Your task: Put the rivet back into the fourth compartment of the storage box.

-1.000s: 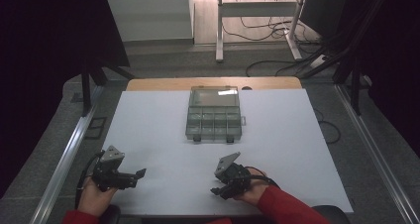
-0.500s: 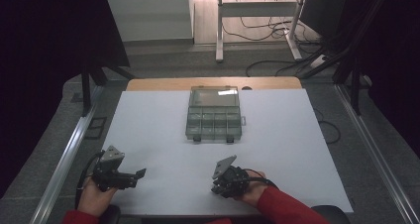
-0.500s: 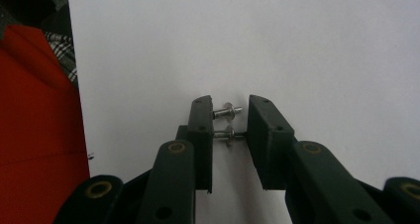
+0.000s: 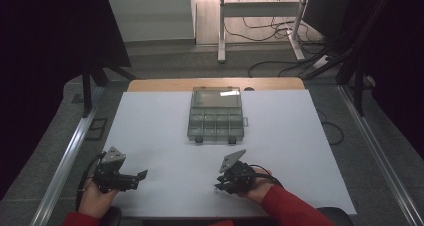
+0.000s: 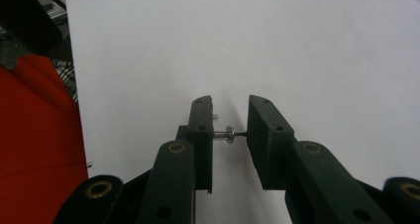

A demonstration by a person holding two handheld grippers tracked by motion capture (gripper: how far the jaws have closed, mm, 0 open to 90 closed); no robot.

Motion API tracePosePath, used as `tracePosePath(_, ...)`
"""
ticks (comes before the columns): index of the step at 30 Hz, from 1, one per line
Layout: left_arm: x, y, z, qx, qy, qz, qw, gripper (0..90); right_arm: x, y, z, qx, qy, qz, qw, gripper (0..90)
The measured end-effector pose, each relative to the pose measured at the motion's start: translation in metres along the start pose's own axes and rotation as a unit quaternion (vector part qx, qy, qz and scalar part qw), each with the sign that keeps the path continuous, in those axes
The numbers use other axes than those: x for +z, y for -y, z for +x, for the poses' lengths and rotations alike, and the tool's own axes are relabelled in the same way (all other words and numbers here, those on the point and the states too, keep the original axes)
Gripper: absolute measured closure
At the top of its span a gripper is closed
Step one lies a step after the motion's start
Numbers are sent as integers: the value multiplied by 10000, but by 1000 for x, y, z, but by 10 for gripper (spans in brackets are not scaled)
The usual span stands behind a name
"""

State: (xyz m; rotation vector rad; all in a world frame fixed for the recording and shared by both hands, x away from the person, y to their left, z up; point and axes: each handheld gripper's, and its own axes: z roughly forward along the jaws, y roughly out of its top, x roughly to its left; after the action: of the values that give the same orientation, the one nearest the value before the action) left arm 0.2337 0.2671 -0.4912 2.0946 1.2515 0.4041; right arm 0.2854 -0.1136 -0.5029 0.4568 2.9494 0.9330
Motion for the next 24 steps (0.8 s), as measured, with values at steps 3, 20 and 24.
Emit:
tracePosePath(3,0,0,0,12,2,17,10000,31,-3,0,-3,89,43,-50,9999,724)
tracePosePath(20,2,0,0,4,60,98,9999,36,-25,2,-26,543,456,-360,9968,724)
tracePosePath(24,2,0,0,1,65,102,9999,36,-29,2,-30,578,529,-436,9960,724)
